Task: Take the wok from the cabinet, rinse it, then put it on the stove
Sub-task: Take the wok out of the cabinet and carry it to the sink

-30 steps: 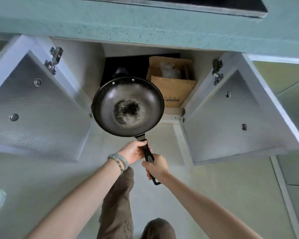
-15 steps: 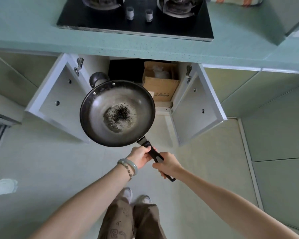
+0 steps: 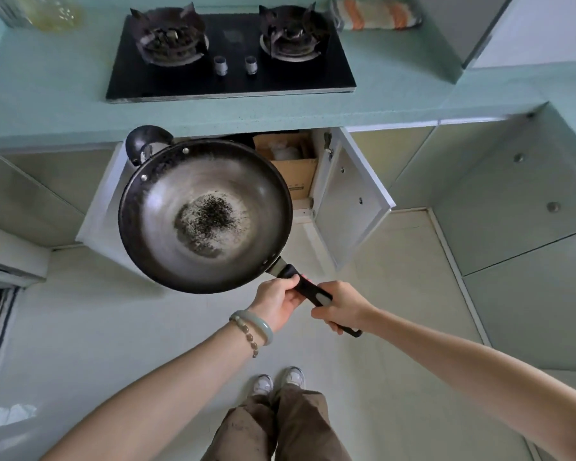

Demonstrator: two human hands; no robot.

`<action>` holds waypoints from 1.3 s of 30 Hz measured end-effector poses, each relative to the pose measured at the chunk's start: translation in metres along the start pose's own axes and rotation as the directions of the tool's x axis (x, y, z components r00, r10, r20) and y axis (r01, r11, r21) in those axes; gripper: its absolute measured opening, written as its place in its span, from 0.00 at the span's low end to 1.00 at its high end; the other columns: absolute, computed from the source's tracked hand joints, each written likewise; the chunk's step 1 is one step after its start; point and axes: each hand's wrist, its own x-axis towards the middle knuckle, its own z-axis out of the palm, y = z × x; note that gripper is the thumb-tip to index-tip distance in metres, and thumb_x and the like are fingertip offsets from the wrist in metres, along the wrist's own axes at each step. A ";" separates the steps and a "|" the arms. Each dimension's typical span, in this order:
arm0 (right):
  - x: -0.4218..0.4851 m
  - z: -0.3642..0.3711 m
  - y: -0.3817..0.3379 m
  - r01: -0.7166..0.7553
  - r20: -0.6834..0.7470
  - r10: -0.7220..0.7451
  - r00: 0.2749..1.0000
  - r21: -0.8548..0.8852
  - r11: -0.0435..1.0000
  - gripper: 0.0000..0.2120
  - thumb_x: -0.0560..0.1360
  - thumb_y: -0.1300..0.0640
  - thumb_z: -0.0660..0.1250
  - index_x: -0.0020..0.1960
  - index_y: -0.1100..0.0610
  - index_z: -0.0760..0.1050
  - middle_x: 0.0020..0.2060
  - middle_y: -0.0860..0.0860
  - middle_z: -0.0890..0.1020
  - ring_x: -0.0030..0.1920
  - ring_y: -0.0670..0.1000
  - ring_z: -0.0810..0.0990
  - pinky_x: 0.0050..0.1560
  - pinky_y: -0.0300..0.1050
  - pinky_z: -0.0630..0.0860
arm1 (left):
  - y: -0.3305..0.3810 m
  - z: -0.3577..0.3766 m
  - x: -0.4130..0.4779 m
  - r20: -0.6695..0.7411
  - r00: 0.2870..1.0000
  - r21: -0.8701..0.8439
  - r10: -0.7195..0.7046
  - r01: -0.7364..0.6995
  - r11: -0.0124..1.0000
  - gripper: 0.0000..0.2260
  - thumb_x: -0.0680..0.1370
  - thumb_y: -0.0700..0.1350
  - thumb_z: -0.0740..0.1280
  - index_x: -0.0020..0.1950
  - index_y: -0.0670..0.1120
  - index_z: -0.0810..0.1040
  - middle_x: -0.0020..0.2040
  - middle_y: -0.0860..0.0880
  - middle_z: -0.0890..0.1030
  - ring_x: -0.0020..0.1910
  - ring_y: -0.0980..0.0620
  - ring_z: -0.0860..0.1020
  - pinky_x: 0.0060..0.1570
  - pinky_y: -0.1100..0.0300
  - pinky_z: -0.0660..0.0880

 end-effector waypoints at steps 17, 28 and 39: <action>-0.120 -0.041 0.036 -0.081 -0.346 0.124 0.930 0.137 0.987 0.07 0.62 0.57 0.65 0.37 0.58 0.69 0.19 0.50 0.78 0.18 0.51 0.74 0.26 0.37 0.74 | -0.042 0.103 -0.044 0.218 0.963 0.312 -0.160 0.086 0.946 0.04 0.76 0.28 0.62 0.48 0.34 0.74 0.47 0.35 0.78 0.50 0.39 0.79 0.45 0.49 0.79; -0.183 -0.106 0.124 -0.185 -0.487 0.337 0.806 0.334 0.924 0.07 0.61 0.56 0.65 0.36 0.55 0.68 0.18 0.50 0.76 0.17 0.50 0.72 0.22 0.34 0.68 | -0.136 0.223 -0.007 0.281 0.899 0.537 -0.336 0.143 0.832 0.04 0.77 0.27 0.60 0.44 0.31 0.72 0.43 0.36 0.78 0.44 0.42 0.78 0.35 0.50 0.82; -0.230 -0.243 0.225 -0.190 -0.557 0.440 0.704 0.449 0.873 0.08 0.61 0.57 0.65 0.36 0.57 0.67 0.22 0.51 0.75 0.21 0.54 0.73 0.22 0.39 0.70 | -0.229 0.389 0.040 0.326 0.859 0.648 -0.395 0.101 0.755 0.03 0.77 0.28 0.61 0.45 0.32 0.73 0.40 0.37 0.79 0.43 0.42 0.80 0.55 0.44 0.74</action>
